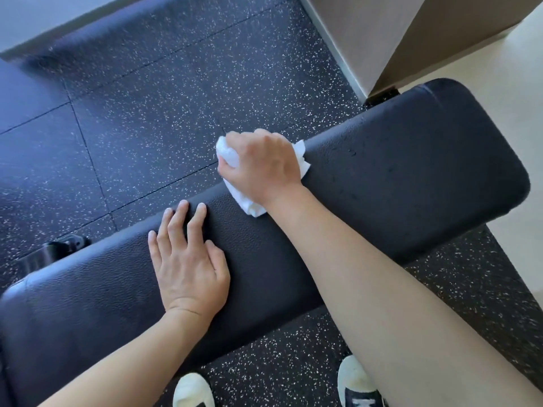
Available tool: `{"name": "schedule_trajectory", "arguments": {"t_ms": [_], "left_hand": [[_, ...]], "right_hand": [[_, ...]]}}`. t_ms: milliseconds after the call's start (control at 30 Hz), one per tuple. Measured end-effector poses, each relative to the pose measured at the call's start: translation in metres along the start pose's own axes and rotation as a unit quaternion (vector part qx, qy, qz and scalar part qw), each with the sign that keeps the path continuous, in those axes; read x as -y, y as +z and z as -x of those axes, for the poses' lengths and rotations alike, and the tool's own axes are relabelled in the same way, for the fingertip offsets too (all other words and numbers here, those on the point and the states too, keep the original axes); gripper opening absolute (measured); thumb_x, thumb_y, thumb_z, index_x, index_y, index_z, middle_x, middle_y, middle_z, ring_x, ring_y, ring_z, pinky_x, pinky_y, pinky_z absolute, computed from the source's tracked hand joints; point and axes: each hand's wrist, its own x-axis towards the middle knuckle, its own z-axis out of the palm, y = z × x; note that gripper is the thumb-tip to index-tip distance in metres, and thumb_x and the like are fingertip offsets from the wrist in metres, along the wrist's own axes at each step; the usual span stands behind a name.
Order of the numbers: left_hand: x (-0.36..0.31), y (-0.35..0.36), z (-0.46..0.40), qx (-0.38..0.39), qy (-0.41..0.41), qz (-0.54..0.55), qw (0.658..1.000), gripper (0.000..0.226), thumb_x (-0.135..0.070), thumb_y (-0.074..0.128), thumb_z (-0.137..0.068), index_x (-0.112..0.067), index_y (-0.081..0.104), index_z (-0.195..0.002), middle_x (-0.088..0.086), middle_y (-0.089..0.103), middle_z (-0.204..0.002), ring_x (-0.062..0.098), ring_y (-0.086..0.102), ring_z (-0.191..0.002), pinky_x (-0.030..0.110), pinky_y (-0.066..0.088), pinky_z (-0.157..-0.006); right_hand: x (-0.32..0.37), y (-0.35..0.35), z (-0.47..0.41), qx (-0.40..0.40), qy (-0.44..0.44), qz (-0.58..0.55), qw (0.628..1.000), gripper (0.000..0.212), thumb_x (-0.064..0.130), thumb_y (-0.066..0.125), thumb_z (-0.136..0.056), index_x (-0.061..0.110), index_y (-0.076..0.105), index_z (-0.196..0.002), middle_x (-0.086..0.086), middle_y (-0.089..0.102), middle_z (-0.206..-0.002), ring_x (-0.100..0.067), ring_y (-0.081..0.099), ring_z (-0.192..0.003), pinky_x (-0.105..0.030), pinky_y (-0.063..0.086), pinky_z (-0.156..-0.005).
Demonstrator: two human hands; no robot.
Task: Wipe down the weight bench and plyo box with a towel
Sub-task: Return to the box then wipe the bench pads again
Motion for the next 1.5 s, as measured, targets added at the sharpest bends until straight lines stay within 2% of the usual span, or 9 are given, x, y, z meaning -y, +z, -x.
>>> {"name": "schedule_trajectory", "arguments": {"t_ms": [133, 367, 433, 567, 733, 900, 1067, 1267, 1500], "left_hand": [[0.000, 0.001, 0.001, 0.003, 0.002, -0.001, 1.000, 0.063, -0.029, 0.039, -0.092, -0.022, 0.044, -0.154, 0.006, 0.036, -0.165, 0.032, 0.024, -0.158, 0.057, 0.011, -0.130], [0.002, 0.000, 0.002, 0.000, 0.003, -0.008, 1.000, 0.064, -0.028, 0.041, -0.090, -0.020, 0.044, -0.154, 0.007, 0.037, -0.164, 0.033, 0.025, -0.157, 0.059, 0.013, -0.129], [0.001, 0.000, 0.002, -0.001, 0.005, -0.009, 1.000, 0.064, -0.028, 0.042, -0.090, -0.020, 0.045, -0.154, 0.008, 0.037, -0.164, 0.034, 0.026, -0.157, 0.059, 0.014, -0.129], [0.001, -0.001, 0.001, -0.005, 0.003, -0.003, 1.000, 0.064, -0.027, 0.043, -0.090, -0.019, 0.046, -0.153, 0.008, 0.038, -0.164, 0.034, 0.027, -0.157, 0.059, 0.013, -0.129], [0.000, -0.001, 0.001, -0.003, 0.003, -0.001, 1.000, 0.064, -0.026, 0.044, -0.089, -0.018, 0.048, -0.152, 0.009, 0.038, -0.164, 0.035, 0.028, -0.156, 0.059, 0.014, -0.129], [0.002, 0.000, 0.000, -0.003, 0.004, -0.002, 1.000, 0.064, -0.027, 0.042, -0.090, -0.018, 0.047, -0.153, 0.010, 0.038, -0.164, 0.036, 0.027, -0.156, 0.060, 0.013, -0.129], [-0.001, 0.000, -0.001, -0.013, 0.009, 0.000, 1.000, 0.064, -0.026, 0.042, -0.089, -0.017, 0.048, -0.152, 0.011, 0.039, -0.164, 0.037, 0.029, -0.156, 0.060, 0.014, -0.128], [-0.002, -0.001, 0.000, -0.006, 0.007, 0.000, 1.000, 0.063, -0.024, 0.046, -0.089, -0.017, 0.049, -0.152, 0.010, 0.037, -0.164, 0.036, 0.027, -0.156, 0.060, 0.013, -0.129], [0.002, 0.000, 0.001, -0.002, 0.009, -0.001, 1.000, 0.063, -0.026, 0.044, -0.090, -0.018, 0.048, -0.152, 0.008, 0.038, -0.165, 0.035, 0.027, -0.157, 0.060, 0.013, -0.129]], "right_hand": [[0.001, -0.023, 0.049, -0.012, -0.019, -0.015, 1.000, 0.023, 0.033, 0.076, -0.081, 0.018, 0.061, -0.073, -0.001, 0.054, -0.061, -0.029, 0.051, -0.060, -0.038, 0.040, -0.056], [-0.021, -0.085, 0.166, 0.016, -0.102, 0.011, 0.995, 0.025, 0.024, 0.068, -0.086, 0.018, 0.054, -0.066, 0.002, 0.035, -0.060, -0.019, 0.027, -0.061, -0.034, 0.025, -0.053], [-0.040, -0.081, 0.144, 0.011, -0.105, 0.050, 0.993, 0.026, 0.026, 0.053, -0.092, 0.020, 0.050, -0.068, 0.003, 0.033, -0.059, -0.020, 0.027, -0.059, -0.033, 0.023, -0.054], [-0.084, -0.055, 0.063, 0.000, 0.068, 0.210, 0.975, 0.050, 0.040, 0.001, -0.090, 0.023, 0.047, -0.080, 0.003, 0.033, -0.067, -0.023, 0.029, -0.064, -0.035, 0.012, -0.063], [-0.035, -0.026, 0.015, -0.047, 0.122, 0.084, 0.988, 0.023, 0.032, 0.078, -0.078, 0.018, 0.062, -0.072, -0.004, 0.057, -0.060, -0.031, 0.056, -0.057, -0.033, 0.029, -0.055], [0.025, -0.014, 0.063, 0.040, 0.013, 0.011, 0.999, 0.019, 0.036, 0.072, -0.082, 0.019, 0.064, -0.082, -0.001, 0.055, -0.067, -0.029, 0.052, -0.065, -0.038, 0.031, -0.060], [-0.015, -0.061, 0.126, 0.031, -0.079, -0.003, 0.996, 0.026, 0.028, 0.066, -0.089, 0.018, 0.053, -0.067, 0.002, 0.041, -0.062, -0.022, 0.039, -0.060, -0.039, 0.035, -0.052], [-0.076, -0.074, 0.084, -0.054, 0.040, 0.083, 0.994, 0.032, 0.030, 0.048, -0.096, 0.025, 0.038, -0.066, 0.006, 0.029, -0.060, -0.022, 0.033, -0.055, -0.031, 0.025, -0.050], [0.030, -0.001, 0.033, 0.007, 0.061, 0.013, 0.998, 0.025, 0.031, 0.081, -0.076, 0.017, 0.060, -0.074, -0.003, 0.058, -0.064, -0.032, 0.054, -0.061, -0.038, 0.040, -0.055]]}}
